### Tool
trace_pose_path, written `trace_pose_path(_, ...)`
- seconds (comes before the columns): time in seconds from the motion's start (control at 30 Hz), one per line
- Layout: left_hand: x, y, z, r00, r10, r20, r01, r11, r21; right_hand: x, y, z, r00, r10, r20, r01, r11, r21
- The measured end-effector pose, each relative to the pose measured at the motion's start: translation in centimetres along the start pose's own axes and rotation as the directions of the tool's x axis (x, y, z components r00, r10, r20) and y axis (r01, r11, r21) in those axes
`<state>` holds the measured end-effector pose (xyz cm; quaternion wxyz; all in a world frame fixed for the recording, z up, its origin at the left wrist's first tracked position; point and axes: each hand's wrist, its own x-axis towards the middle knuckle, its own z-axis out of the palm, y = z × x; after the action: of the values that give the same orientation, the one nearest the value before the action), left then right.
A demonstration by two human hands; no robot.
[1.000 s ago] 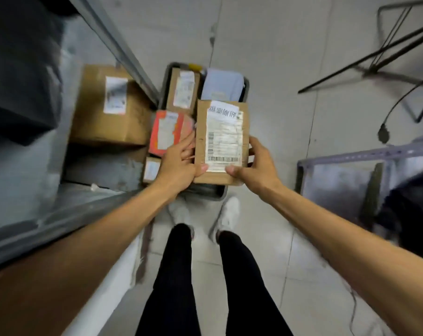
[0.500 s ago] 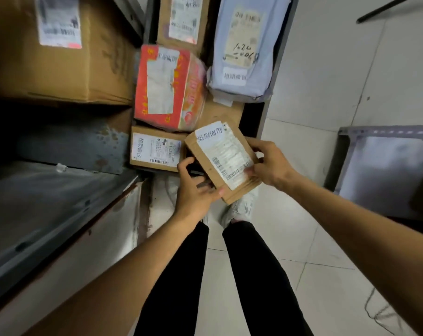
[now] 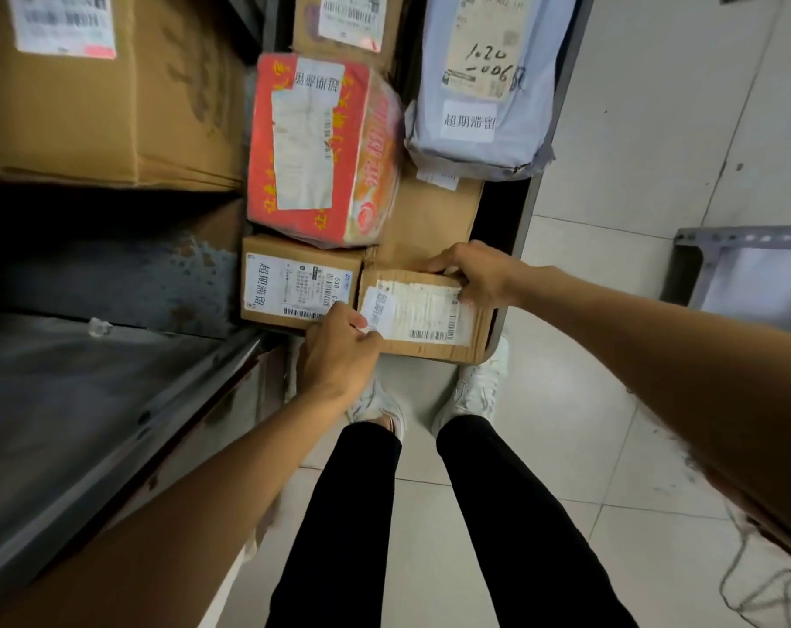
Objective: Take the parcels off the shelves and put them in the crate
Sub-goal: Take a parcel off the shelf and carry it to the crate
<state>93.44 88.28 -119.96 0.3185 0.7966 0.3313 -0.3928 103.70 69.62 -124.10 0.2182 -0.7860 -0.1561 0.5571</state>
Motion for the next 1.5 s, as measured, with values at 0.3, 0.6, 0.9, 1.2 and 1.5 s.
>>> trace_pose_path(0.3, 0.6, 3.1, -2.0, 0.98, 0.176, 0.096, -0.187, 0.974, 0.13, -1.2, -0.3, 0.9, 0.998, 0.049, -0.036, -0.05, 0.998, -0.029)
trace_pose_path(0.6, -5.0, 12.1, -9.9, 0.854, 0.39, 0.344, -0.52, 0.61, 0.598, -9.4, -7.2, -5.2, 0.991, 0.106, -0.081, -0.123, 0.963, -0.238)
trace_pose_path(0.9, -19.0, 27.1, -24.0, 0.758, 0.596, 0.264, -0.589, 0.454, 0.668, -25.9, -18.3, -20.0, 0.944, 0.085, -0.319, -0.185, 0.936, -0.3)
trace_pose_path(1.2, -38.5, 40.8, -40.6, 0.598, 0.788, 0.146, -0.585, 0.305, 0.751, -50.5, -31.3, -34.3, 0.752, -0.057, -0.656, -0.224, 0.914, -0.337)
trace_pose_path(1.5, -53.1, 44.1, -45.9, 0.426, 0.903, -0.056, -0.519, 0.295, 0.802, -66.6, -38.2, -38.8, 0.559, -0.251, -0.79, -0.306, 0.823, -0.478)
